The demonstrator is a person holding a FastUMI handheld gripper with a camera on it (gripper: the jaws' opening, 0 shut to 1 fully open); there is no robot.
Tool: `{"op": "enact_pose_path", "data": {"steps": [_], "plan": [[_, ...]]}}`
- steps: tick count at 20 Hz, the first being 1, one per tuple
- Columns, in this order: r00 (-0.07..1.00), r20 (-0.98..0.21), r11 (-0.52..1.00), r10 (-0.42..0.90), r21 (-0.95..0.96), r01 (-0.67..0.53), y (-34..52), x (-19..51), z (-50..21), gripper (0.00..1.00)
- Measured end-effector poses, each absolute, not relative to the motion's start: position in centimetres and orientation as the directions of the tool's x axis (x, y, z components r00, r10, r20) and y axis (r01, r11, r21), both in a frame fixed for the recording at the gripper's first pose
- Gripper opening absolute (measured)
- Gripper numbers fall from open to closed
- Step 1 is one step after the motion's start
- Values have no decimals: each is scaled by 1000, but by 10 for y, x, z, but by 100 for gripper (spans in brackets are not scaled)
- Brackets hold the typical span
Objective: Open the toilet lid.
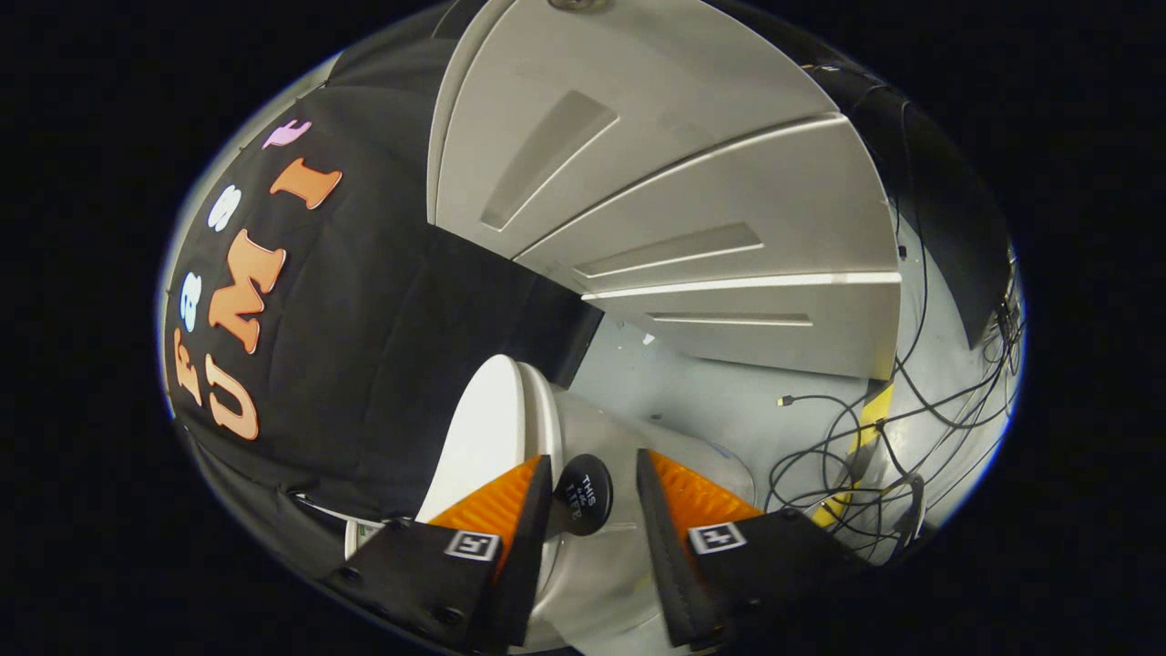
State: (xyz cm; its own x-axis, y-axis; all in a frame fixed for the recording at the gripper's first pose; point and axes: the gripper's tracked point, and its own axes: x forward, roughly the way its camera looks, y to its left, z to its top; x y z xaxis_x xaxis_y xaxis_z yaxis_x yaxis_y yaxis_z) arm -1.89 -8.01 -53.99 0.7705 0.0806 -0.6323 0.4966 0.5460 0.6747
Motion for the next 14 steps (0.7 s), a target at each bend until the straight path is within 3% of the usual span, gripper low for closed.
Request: {"op": "enact_pose_path", "data": {"steps": [1, 2, 6, 7, 8, 9, 14], "plan": [[771, -630, 535, 93, 685, 495, -82, -20, -534, 48], [766, -637, 525, 89, 683, 507, -84, -19, -535, 40], [783, -610, 428, 123, 744, 513, -84, -18, -526, 27], [783, -608, 418, 127, 749, 514, -83, -18, -525, 19], [788, -603, 412, 125, 754, 512, -81, -18, -521, 19], [783, -610, 423, 123, 746, 515, -81, -17, -518, 9], [784, -611, 486, 108, 720, 495, -72, -14, -489, 8]]}}
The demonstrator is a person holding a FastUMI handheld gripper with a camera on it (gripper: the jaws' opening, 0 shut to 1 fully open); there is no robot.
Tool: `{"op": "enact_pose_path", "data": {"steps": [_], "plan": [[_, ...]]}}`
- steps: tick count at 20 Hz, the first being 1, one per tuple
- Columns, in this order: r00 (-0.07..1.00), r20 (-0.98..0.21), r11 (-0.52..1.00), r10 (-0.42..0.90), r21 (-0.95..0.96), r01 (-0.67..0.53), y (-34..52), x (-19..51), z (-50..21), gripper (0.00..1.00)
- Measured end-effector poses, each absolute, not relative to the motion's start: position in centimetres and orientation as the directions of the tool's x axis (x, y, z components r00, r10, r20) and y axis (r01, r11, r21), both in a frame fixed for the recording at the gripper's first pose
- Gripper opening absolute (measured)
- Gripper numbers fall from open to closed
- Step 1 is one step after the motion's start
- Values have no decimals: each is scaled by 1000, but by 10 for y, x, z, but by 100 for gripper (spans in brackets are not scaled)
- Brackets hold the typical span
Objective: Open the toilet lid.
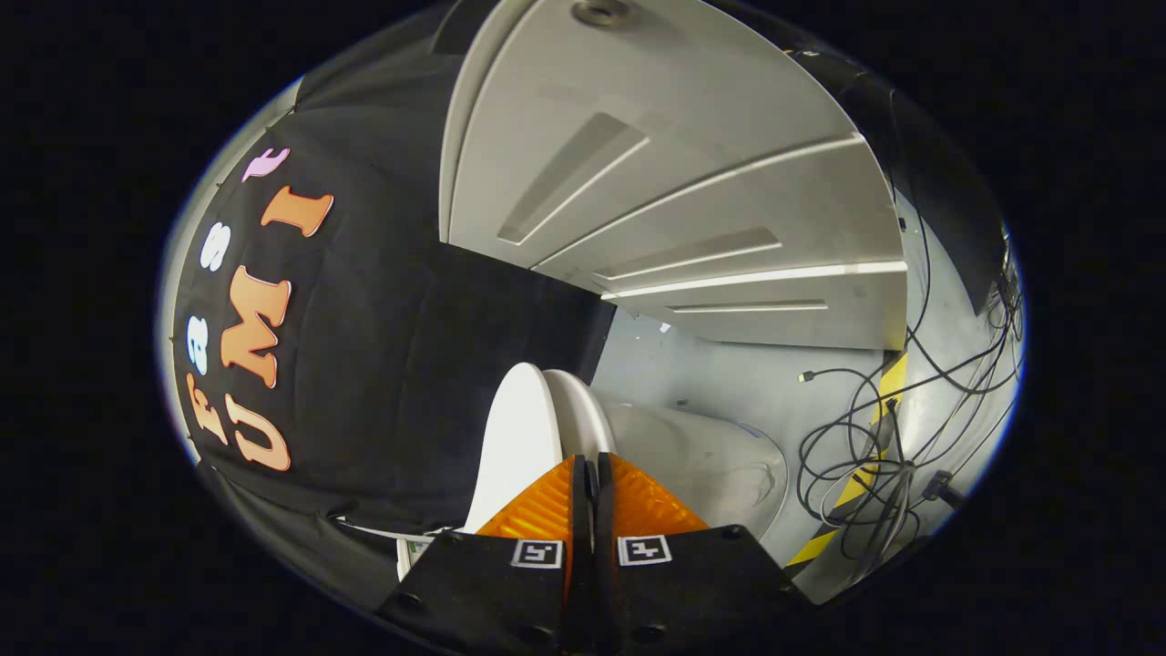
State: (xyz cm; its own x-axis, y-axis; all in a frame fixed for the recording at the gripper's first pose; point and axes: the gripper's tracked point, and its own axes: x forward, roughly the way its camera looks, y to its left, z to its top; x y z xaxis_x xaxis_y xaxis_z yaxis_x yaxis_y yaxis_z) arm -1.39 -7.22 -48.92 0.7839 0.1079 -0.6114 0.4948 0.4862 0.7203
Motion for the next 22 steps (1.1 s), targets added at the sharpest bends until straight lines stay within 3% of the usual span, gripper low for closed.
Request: {"op": "enact_pose_path", "data": {"steps": [8, 22], "plan": [[834, -551, 623, -36, 640, 449, -64, 18, -435, 8], [887, -462, 751, -17, 580, 316, -11, 31, -346, 8]]}}
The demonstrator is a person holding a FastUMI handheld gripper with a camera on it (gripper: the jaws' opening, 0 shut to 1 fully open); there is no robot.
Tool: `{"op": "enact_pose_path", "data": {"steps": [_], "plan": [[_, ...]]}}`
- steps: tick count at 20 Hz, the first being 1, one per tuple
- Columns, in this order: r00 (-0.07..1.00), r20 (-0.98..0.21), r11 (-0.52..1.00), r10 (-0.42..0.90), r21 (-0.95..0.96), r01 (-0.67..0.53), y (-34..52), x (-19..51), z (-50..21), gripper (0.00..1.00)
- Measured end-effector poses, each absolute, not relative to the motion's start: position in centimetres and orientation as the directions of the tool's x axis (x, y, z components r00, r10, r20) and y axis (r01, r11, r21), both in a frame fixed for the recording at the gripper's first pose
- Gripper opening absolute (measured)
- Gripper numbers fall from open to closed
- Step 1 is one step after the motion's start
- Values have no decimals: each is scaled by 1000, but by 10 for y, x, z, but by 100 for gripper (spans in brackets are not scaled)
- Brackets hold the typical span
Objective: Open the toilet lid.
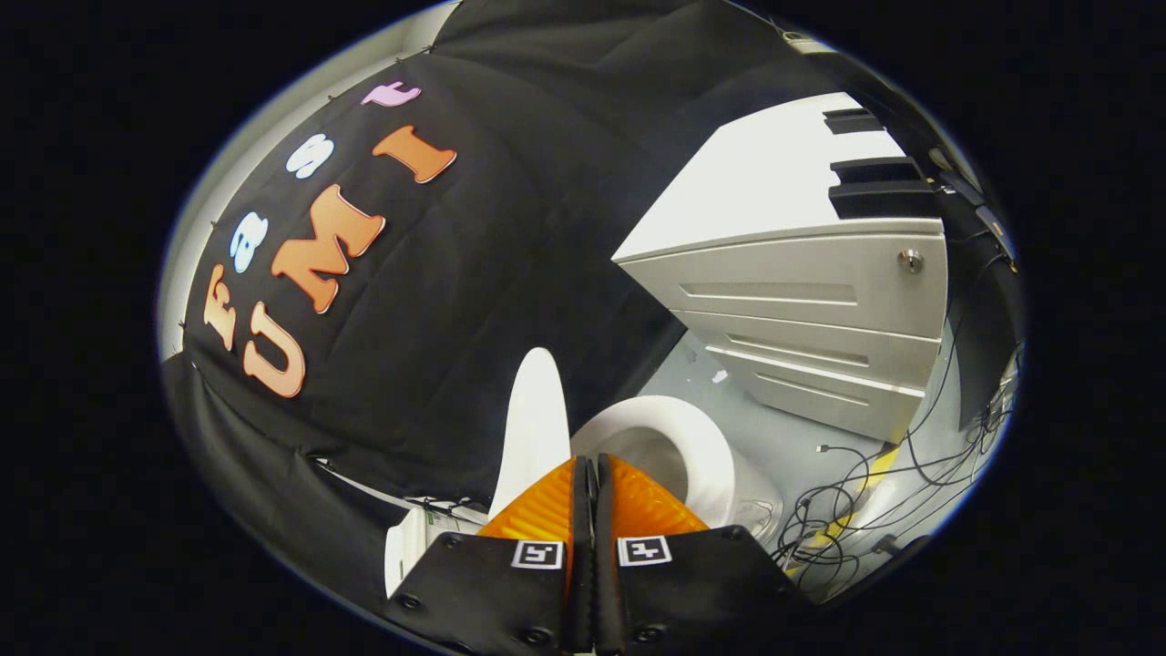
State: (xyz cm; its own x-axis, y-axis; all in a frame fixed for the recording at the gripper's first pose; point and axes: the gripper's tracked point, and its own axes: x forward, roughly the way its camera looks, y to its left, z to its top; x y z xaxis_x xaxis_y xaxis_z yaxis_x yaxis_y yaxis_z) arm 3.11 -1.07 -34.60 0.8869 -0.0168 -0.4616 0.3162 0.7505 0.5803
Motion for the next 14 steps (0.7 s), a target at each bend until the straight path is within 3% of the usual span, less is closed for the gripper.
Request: {"op": "enact_pose_path", "data": {"steps": [14], "plan": [[921, -385, 887, 56, 443, 131, 77, 32, -264, 8]]}}
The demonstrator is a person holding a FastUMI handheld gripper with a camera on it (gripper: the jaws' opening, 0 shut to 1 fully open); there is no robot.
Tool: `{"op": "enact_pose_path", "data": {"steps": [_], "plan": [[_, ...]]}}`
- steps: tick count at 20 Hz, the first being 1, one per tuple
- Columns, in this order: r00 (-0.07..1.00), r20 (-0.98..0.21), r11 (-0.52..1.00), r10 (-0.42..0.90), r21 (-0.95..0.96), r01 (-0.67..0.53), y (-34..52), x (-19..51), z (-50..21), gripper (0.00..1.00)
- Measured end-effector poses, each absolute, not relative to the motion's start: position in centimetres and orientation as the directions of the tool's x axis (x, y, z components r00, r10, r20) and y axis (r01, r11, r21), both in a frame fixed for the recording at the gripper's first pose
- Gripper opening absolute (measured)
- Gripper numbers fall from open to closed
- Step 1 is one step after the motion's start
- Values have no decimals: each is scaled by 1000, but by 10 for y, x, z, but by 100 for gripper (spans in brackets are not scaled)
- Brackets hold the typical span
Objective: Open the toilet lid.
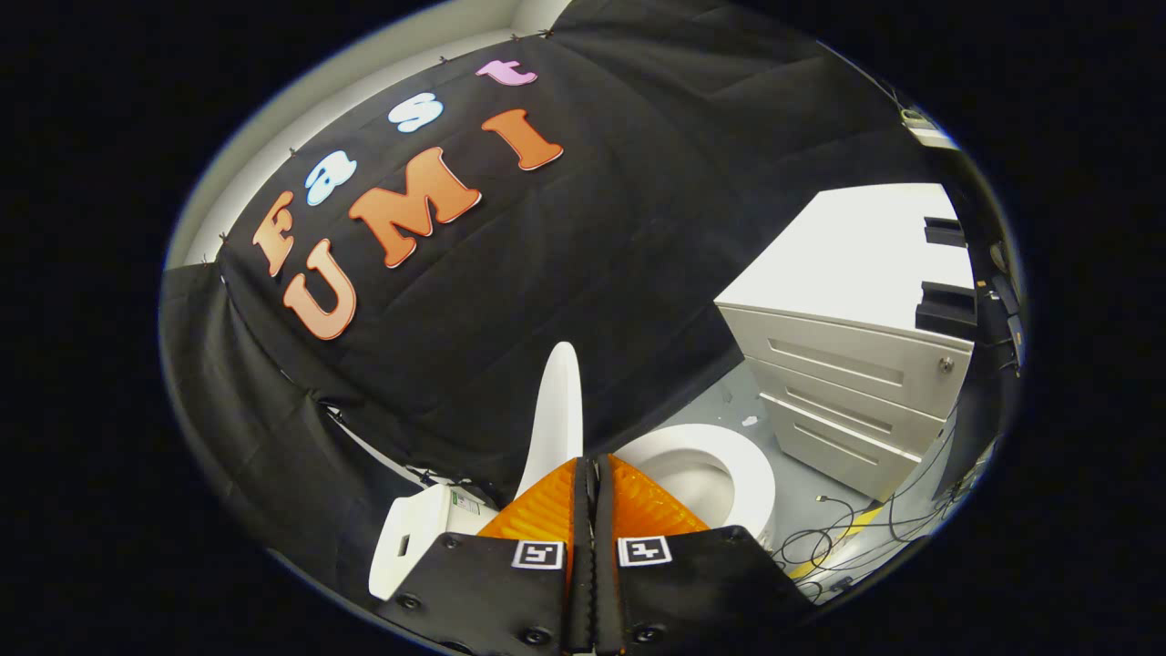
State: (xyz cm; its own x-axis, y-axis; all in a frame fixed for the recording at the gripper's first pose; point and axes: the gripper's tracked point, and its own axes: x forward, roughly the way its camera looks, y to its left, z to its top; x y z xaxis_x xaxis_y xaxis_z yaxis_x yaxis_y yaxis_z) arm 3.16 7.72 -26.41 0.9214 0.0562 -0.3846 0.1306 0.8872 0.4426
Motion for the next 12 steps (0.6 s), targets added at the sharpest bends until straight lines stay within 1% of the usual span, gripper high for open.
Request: {"op": "enact_pose_path", "data": {"steps": [1, 4, 7, 12], "plan": [[922, -383, 893, 61, 433, 121, 82, 31, -261, 8], [924, -369, 870, 98, 483, 101, 106, 29, -245, 8], [922, -376, 895, 97, 438, 84, 115, 27, -239, 8], [925, -355, 914, 133, 405, 24, 155, 25, -218, 8]]}}
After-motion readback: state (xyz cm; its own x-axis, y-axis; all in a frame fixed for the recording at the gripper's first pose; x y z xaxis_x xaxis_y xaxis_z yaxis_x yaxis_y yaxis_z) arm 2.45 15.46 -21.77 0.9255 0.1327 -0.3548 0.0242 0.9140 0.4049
